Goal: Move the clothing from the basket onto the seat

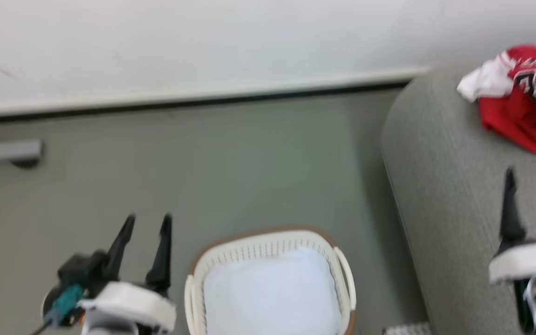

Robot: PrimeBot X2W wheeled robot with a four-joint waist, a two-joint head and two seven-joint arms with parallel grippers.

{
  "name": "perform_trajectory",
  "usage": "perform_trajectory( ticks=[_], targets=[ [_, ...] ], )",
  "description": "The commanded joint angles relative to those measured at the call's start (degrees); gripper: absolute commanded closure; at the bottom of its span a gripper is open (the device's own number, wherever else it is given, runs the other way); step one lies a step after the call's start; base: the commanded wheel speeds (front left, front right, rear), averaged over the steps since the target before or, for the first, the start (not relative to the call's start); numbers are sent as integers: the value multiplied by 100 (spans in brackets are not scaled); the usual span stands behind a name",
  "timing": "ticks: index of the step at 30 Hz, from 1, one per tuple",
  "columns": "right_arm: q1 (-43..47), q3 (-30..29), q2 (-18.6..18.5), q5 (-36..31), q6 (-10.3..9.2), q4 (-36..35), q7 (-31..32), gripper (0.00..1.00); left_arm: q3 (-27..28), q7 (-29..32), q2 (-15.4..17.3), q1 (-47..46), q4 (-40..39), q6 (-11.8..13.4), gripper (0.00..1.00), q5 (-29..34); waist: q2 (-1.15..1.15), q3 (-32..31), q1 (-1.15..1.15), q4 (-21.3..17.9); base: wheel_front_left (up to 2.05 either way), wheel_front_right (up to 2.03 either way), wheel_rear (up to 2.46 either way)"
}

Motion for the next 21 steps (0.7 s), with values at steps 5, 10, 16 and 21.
perform_trajectory(
  ticks=[5, 10, 16, 21],
  targets=[
    [1058, 510, 85, 261, -13, -483, 4, 0, 713, 0, -279, 817, 186, -199, 0, 481, 0, -895, 2, 407, 0, 0, 0],
    [1808, 768, 105, 310, -13, -794, 4, 0, 1323, -1, -622, 1314, 332, -599, 0, 912, 0, -1140, 2, 600, 0, 0, 0],
    [2278, 919, 121, 582, -13, -837, 4, 0, 1781, -2, -981, 1582, 633, -1018, 0, 1403, 0, -1287, 2, 750, 0, 0, 0],
    [2271, 1011, 142, 621, 1, -712, 2, 100, 1894, 4, -1178, 1573, 858, -1214, 100, 1557, 0, -1324, 2, 779, 0, 0, 0]
  ],
)
